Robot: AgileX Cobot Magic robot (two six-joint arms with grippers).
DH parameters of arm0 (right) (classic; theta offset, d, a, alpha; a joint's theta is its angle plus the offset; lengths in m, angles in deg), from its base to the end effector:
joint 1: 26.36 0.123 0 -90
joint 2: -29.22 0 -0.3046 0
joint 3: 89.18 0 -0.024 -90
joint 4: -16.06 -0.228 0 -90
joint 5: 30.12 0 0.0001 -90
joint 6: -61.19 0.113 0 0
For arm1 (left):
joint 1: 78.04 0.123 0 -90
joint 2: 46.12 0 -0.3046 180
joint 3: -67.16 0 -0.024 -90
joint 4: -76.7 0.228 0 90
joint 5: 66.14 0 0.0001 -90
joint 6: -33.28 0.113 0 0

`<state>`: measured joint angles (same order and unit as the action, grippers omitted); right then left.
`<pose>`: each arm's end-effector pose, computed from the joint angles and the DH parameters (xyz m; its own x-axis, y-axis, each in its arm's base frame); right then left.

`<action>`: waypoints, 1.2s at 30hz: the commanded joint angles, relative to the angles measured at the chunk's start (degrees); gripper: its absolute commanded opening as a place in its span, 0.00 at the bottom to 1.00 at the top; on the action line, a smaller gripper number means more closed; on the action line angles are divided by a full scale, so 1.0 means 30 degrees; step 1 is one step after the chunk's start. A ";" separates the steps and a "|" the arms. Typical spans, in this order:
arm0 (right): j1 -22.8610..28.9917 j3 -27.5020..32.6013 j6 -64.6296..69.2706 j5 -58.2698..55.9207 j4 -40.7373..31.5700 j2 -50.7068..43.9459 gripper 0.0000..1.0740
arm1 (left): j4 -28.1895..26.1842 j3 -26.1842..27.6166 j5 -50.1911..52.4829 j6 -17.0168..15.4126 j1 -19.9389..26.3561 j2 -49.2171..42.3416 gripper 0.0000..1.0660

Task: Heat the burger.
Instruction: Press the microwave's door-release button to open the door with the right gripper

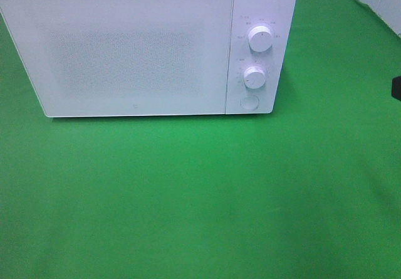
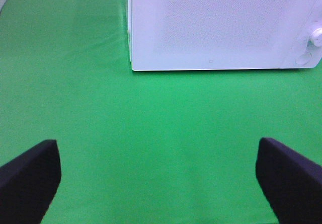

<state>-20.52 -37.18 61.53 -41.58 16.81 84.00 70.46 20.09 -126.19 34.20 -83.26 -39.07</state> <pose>0.1483 0.0149 0.2754 -0.4700 -0.0550 -0.8810 -0.1027 0.9947 -0.0073 -0.0298 -0.0080 0.2676 -0.4119 -0.0008 -0.9112 0.1605 0.9843 -0.0734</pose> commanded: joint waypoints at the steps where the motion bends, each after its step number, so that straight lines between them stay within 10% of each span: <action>1: -0.0115 0.0726 0.0898 0.2177 0.0076 0.0458 0.70 | -0.0019 -0.0038 0.0172 -0.0019 0.0000 -0.0325 0.92; 23: 0.0038 0.3094 -0.0382 1.4190 -0.1776 0.6742 0.70 | -0.0019 -0.0038 0.0172 -0.0019 0.0000 -0.0325 0.92; 36: 0.6742 0.3094 -0.6494 1.9748 -0.9759 1.0829 0.70 | -0.0019 -0.0038 0.0172 -0.0019 0.0000 -0.0325 0.92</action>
<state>-4.30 -27.85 46.17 13.19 -6.51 115.06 70.46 20.09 -126.19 34.20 -83.26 -39.07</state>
